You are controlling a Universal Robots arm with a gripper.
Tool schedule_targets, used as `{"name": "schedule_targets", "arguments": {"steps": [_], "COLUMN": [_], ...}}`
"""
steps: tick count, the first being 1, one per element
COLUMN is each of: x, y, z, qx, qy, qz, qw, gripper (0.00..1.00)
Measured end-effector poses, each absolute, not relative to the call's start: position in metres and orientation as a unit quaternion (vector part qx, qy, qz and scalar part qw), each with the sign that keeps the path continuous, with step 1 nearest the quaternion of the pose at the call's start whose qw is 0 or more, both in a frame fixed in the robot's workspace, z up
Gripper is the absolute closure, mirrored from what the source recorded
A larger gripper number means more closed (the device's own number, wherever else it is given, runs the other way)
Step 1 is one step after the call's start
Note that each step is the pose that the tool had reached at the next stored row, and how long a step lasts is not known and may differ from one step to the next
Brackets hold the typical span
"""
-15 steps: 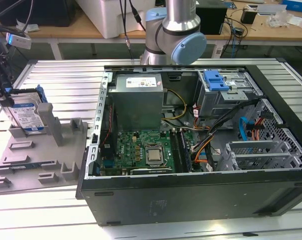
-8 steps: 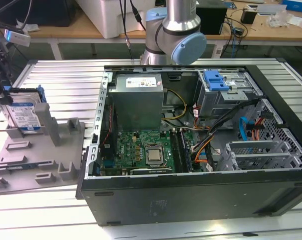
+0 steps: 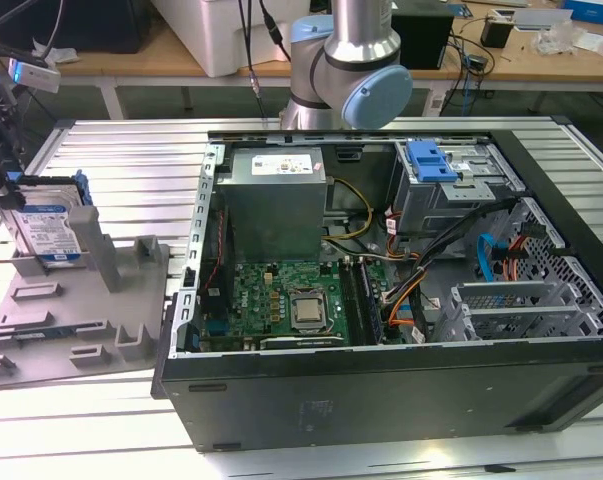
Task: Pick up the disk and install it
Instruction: 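Pick up the disk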
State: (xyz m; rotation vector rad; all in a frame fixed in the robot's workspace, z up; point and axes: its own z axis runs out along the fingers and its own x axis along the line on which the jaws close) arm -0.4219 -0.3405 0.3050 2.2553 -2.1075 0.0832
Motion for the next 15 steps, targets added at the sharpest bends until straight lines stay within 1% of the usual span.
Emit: {"name": "schedule_targets", "arguments": {"steps": [6, 7, 15], "x": [-0.4222, -0.4222, -0.4317], "y": [-0.3405, -0.3405, -0.3406], "z": [0.3050, 0.3050, 0.3045], "qx": [0.730, 0.730, 0.730], "qy": [-0.682, -0.682, -0.682], "qz": [0.027, 0.027, 0.027], "qw": [0.027, 0.027, 0.027], "gripper": [0.62, 0.55, 0.55]}}
